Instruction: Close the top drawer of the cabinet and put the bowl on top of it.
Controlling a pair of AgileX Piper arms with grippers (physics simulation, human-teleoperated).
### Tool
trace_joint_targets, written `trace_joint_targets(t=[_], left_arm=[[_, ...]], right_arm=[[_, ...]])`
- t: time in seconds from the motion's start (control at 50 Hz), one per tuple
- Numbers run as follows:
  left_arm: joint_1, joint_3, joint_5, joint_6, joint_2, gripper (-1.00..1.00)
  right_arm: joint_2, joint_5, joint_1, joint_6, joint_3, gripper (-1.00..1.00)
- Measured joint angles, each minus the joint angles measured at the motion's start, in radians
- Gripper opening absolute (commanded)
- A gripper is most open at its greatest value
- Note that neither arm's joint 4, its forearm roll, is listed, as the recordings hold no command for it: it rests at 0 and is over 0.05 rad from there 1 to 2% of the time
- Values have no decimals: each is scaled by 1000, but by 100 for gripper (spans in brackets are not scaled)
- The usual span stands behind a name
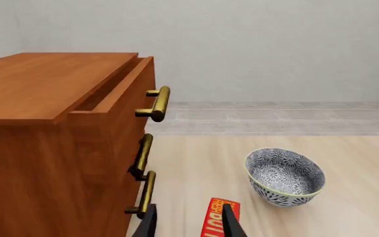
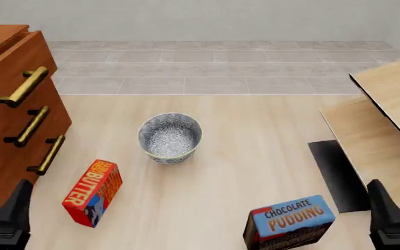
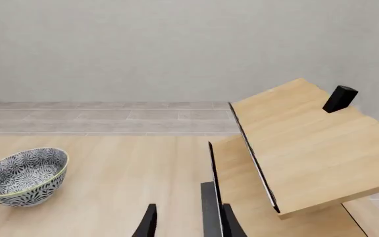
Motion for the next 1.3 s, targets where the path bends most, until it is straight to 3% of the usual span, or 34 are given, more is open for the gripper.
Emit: trace_joint_targets(t=[0.66, 1.3], left_arm=[[1, -3, -7, 14, 5, 100], [80, -213, -1, -32, 257, 100]], right_arm=[[6, -4, 0, 0, -1, 100], [6, -4, 0, 0, -1, 100]])
